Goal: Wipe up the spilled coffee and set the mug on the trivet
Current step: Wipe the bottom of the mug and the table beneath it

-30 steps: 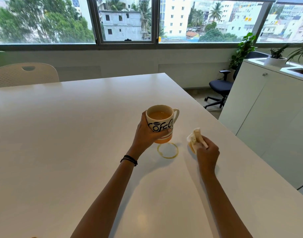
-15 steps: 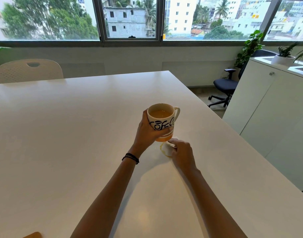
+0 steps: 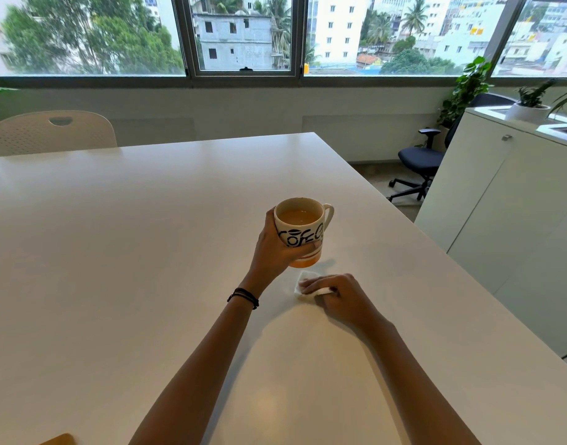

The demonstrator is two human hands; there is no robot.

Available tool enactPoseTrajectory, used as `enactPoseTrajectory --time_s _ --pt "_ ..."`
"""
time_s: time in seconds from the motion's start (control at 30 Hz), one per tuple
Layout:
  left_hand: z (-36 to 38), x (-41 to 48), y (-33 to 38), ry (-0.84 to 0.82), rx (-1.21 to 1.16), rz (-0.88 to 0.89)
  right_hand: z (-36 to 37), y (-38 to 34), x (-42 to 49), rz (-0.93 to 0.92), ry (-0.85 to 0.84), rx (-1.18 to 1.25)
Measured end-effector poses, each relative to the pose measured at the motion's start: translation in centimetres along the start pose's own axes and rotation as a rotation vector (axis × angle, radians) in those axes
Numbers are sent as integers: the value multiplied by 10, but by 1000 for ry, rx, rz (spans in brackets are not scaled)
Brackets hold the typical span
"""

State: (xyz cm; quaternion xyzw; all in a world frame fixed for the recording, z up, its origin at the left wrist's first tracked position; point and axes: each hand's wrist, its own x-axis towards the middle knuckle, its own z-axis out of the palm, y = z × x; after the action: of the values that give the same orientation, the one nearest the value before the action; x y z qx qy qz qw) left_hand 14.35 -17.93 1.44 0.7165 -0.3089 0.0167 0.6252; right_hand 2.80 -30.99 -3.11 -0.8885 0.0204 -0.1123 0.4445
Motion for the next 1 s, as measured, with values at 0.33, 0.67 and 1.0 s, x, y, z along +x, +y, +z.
enactPoseTrajectory --time_s 0.33,0.67,1.0 --pt "10 -7 -12 4 -24 -15 -9 4 -18 20 139 2" --pt "17 -11 -20 -2 -39 -30 -9 2 -20 123 346 -104" --pt "22 -18 -24 -56 -26 -70 -12 -6 -30 210 478 -274"
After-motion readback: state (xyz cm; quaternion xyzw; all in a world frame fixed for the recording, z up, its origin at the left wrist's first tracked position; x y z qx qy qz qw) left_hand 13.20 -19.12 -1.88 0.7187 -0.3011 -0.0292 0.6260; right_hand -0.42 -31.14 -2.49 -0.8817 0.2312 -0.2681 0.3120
